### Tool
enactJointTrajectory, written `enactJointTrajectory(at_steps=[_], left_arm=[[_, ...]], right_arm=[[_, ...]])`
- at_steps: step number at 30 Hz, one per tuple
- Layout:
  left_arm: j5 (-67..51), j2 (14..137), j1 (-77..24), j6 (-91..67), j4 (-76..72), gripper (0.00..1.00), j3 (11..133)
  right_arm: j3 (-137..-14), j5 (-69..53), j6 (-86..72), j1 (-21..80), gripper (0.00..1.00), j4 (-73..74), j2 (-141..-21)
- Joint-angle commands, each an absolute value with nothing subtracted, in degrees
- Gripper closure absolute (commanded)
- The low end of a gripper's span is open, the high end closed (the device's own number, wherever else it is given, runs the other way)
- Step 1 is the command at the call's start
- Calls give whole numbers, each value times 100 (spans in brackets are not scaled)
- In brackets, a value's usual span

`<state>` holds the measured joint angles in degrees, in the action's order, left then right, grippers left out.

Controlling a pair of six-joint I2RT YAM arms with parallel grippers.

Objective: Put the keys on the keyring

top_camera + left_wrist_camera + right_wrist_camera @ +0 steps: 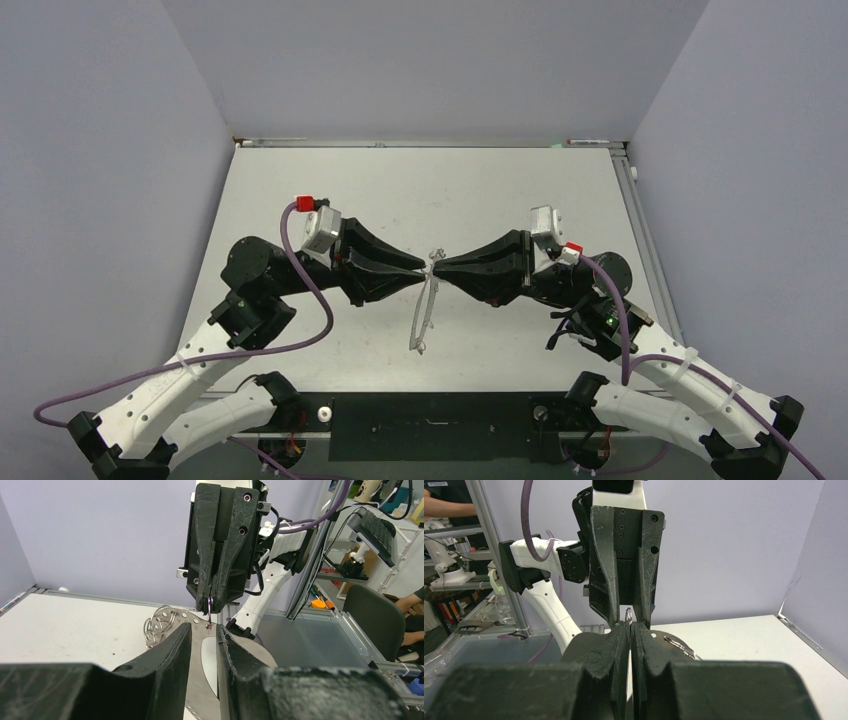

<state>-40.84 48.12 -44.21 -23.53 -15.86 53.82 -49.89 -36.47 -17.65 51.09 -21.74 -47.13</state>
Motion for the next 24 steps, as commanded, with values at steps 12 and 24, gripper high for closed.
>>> enactJointTrajectory(at_steps=[12,24], left_arm=[[-4111,4878,-4504,-2522,-2035,83,5364],[-3904,4906,-4550,-2556,-2075,93,5309]], right_arm=[[-5001,-3788,-1800,5150,95,-2775,-4789],[-4866,-3873,-1917,5150,95,-3051,-4880]])
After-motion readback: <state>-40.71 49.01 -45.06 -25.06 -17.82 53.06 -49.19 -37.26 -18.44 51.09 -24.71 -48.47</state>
